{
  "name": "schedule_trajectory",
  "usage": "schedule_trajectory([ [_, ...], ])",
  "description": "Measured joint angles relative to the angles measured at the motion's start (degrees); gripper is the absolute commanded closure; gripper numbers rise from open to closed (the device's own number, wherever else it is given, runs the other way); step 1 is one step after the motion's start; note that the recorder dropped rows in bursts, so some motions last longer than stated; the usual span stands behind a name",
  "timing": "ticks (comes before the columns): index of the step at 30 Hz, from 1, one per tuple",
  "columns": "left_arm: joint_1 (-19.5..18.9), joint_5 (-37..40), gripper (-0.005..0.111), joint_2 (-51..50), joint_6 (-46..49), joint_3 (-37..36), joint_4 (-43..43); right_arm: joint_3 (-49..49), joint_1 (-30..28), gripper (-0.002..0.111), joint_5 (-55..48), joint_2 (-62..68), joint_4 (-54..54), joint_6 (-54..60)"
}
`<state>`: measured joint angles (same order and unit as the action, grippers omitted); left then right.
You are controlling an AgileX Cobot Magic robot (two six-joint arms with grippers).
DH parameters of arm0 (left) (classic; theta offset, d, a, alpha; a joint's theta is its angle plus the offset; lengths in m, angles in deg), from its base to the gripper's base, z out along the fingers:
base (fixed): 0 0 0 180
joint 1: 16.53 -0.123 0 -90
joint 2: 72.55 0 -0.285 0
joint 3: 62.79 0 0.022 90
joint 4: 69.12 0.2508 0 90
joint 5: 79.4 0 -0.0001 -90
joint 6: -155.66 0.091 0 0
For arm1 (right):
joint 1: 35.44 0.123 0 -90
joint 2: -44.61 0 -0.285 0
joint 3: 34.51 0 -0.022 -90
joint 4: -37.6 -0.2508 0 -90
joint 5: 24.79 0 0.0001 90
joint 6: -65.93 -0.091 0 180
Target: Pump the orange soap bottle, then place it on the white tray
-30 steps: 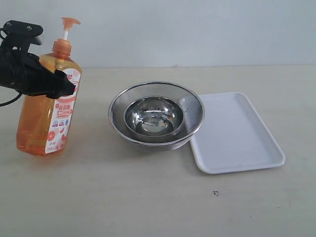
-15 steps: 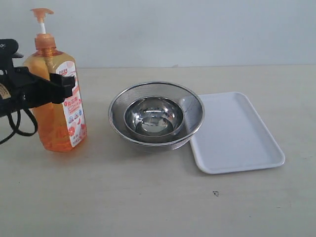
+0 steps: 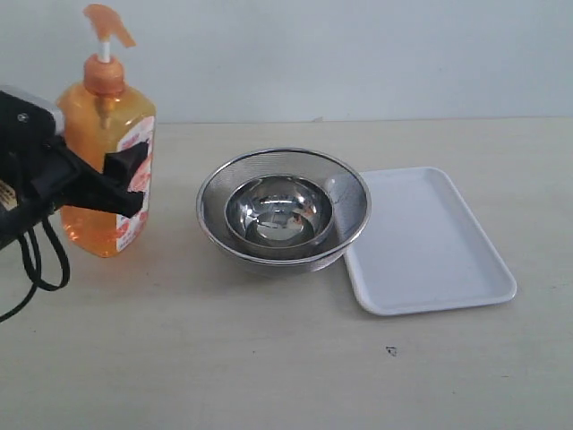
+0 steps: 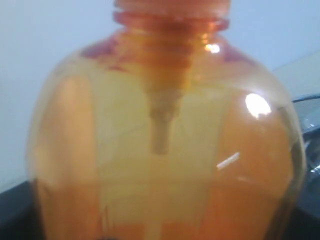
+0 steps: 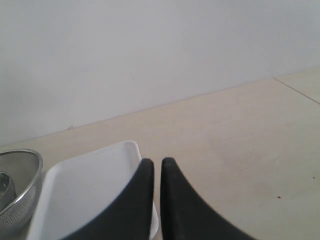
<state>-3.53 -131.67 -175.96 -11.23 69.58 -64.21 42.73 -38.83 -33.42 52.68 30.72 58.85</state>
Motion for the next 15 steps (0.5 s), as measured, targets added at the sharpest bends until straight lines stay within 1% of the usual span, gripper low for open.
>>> schedule_trajectory([
  [4,4.5,-0.4,0.102,0.0,6.2,0.0,-2.2,0.0,0.0,0.107,0.0,0.0,0.0,0.0],
  [6,6.7,-0.4,0.102,0.0,11.4,0.0,-5.7,0.0,0.0,0.107,0.0,0.0,0.0,0.0],
  [7,8.2,-0.4,0.102,0.0,15.0,0.0,-9.9,0.0,0.0,0.107,0.0,0.0,0.0,0.0],
  [10,9.7,-0.5,0.102,0.0,18.8,0.0,-15.4,0.0,0.0,0.107,0.0,0.0,0.0,0.0],
  [15,11.6,-0.5,0.102,0.0,20.0,0.0,-19.9,0.0,0.0,0.107,0.0,0.0,0.0,0.0],
])
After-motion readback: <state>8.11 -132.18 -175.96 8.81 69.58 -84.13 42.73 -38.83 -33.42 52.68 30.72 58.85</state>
